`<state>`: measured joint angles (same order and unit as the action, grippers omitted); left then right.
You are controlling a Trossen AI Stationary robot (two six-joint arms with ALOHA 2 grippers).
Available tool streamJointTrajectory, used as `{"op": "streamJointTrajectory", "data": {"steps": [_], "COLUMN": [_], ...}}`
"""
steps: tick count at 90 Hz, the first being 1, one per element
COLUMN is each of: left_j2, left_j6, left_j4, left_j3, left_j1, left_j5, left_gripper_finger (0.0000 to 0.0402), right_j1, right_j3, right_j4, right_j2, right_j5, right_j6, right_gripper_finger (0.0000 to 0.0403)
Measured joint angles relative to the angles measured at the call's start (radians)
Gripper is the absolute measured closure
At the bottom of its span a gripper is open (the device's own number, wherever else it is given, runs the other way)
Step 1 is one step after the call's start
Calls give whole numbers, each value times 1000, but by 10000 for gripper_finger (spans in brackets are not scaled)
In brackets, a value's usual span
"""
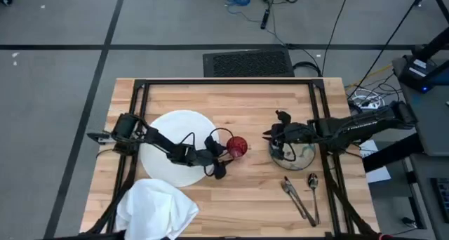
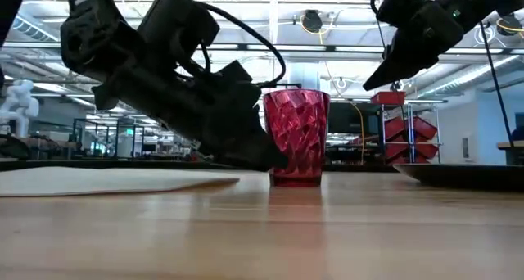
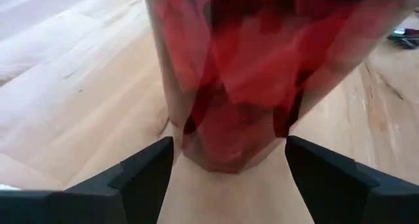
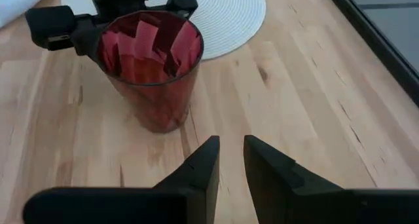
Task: Set table place
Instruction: Move the red glass to the top right of the table
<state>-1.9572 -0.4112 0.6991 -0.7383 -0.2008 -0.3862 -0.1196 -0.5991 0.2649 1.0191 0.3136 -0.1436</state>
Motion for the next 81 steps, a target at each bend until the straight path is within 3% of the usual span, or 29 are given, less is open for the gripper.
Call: {"op": "streamJointTrajectory", "data": {"steps": [23,39,49,67,81], "left_j2": [0,-24,-66,-127,-159], "left_j6": [10,160,211,165,145], "left_j4": [-3,0,-4,1,97], "left_j3": [-9,-57,-94,-148,-158], "left_j1": [3,1,-2,7,11], "left_j5": [-8,-29,-34,-93,-97], "left_gripper_finger": [62,19,13,13,13], "right_j1": [0,0,0,0,0], "right_j3": [0,0,0,0,0], "right_j4": [0,-1,-1,0,-1], "right_j2": [0,0,0,0,0], "right_j5": [7,7,7,7,7], "right_j6": [5,9,10,9,9], "right_gripper_finger": [344,344,344,344,344]}}
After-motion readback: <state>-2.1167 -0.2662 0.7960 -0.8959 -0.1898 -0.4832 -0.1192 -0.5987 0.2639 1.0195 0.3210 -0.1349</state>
